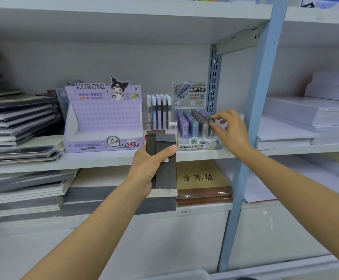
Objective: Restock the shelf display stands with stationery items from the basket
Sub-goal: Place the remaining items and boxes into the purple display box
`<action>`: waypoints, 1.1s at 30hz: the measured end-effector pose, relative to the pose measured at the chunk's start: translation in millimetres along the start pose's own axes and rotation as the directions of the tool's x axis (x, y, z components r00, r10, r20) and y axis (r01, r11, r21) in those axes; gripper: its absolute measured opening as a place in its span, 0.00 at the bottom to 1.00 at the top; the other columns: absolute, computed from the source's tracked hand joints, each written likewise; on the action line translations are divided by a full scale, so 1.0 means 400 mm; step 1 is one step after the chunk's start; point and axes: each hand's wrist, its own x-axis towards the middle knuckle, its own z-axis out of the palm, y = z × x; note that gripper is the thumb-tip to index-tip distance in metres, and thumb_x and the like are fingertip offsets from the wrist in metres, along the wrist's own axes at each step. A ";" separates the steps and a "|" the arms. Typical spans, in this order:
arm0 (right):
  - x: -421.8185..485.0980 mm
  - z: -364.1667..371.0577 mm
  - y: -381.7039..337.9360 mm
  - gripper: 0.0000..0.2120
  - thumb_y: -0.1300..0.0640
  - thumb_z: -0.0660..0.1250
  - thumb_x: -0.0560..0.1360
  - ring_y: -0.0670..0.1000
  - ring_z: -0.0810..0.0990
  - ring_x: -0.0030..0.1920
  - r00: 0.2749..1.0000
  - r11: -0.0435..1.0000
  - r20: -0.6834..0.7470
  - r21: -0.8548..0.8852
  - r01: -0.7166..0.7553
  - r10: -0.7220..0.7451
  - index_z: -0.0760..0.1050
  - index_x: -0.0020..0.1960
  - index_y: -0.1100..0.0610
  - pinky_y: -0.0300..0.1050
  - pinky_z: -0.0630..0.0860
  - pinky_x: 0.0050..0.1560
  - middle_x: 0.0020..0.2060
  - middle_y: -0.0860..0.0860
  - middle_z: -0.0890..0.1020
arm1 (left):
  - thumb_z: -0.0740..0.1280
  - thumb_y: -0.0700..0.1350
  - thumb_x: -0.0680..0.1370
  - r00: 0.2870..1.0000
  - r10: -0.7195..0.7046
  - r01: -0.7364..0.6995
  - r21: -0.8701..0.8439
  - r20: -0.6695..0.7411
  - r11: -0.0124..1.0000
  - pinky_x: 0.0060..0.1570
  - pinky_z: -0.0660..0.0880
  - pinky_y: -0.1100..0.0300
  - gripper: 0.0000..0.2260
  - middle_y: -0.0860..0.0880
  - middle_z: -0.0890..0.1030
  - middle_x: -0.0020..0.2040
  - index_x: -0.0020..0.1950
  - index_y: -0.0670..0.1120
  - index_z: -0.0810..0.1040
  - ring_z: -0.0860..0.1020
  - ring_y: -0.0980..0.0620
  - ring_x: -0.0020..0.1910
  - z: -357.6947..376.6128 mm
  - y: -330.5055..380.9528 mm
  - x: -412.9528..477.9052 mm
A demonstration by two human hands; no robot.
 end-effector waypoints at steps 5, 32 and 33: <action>-0.009 -0.011 -0.081 0.07 0.56 0.67 0.77 0.42 0.73 0.46 0.988 0.973 -0.152 0.232 0.011 0.025 0.77 0.54 0.56 0.33 0.69 0.50 0.49 0.48 0.74 | 0.79 0.48 0.67 1.000 0.023 -0.022 0.020 -0.016 1.000 0.39 0.82 0.53 0.17 0.48 0.86 0.45 0.53 0.49 0.81 0.84 0.48 0.44 -0.021 0.021 0.014; 0.099 0.316 -0.555 0.14 0.64 0.62 0.80 0.43 0.72 0.27 0.692 0.255 0.684 0.729 -0.635 -0.232 0.75 0.64 0.62 0.33 0.70 0.27 0.35 0.49 0.80 | 0.72 0.50 0.74 0.968 0.111 -0.123 -0.042 -0.225 0.991 0.29 0.77 0.62 0.07 0.47 0.86 0.42 0.49 0.49 0.81 0.84 0.52 0.34 -0.383 0.215 0.029; 0.101 0.321 -0.561 0.15 0.64 0.60 0.80 0.43 0.72 0.27 0.680 0.192 0.683 0.729 -0.656 -0.267 0.74 0.65 0.60 0.33 0.71 0.28 0.38 0.50 0.79 | 0.72 0.49 0.74 0.965 0.122 -0.134 -0.036 -0.233 0.990 0.28 0.77 0.62 0.07 0.47 0.86 0.40 0.49 0.48 0.81 0.83 0.52 0.32 -0.390 0.218 0.029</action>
